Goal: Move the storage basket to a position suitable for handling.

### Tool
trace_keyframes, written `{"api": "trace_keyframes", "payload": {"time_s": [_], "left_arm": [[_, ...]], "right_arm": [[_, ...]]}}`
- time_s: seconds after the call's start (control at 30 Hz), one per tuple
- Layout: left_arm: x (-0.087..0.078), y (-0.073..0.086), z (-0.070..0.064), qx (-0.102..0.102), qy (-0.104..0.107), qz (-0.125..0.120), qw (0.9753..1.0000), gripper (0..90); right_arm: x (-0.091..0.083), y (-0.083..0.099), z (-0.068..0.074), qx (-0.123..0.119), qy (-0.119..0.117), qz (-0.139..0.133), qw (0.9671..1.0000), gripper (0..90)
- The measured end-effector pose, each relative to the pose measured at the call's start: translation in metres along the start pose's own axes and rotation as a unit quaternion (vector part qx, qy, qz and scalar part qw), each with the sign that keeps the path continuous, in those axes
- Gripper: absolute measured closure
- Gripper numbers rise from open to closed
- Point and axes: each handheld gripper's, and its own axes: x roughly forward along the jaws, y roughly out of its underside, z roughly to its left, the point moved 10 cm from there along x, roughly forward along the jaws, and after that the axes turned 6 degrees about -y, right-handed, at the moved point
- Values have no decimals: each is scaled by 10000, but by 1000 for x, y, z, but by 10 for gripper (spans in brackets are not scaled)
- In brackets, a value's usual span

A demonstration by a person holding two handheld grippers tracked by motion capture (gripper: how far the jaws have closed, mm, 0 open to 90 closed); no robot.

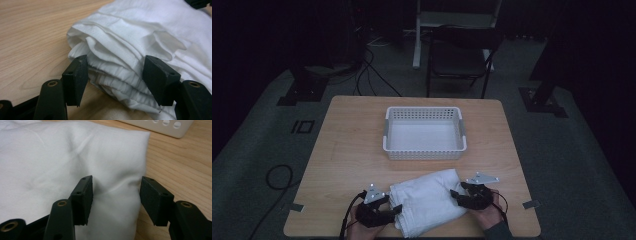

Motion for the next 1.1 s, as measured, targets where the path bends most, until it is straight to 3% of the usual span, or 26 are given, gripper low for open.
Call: {"api": "trace_keyframes", "payload": {"time_s": [0.17,0.43,0.57,0.87,1.1], "left_arm": [[11,-11,6,214,-165,-97,9996,391],[22,-27,15,261,-358,-158,9989,427],[28,-39,22,375,-574,-206,9974,449],[40,-55,38,385,-877,-241,9951,458],[47,-66,54,241,-1082,-271,9935,461]], "right_arm": [[2,1,-5,35,76,-1,10000,465],[4,-2,-11,72,161,-34,9998,467],[7,-5,-15,124,152,-62,9998,467],[15,-14,-20,113,152,-28,9998,470],[27,-26,-22,105,142,34,9998,470]]}}
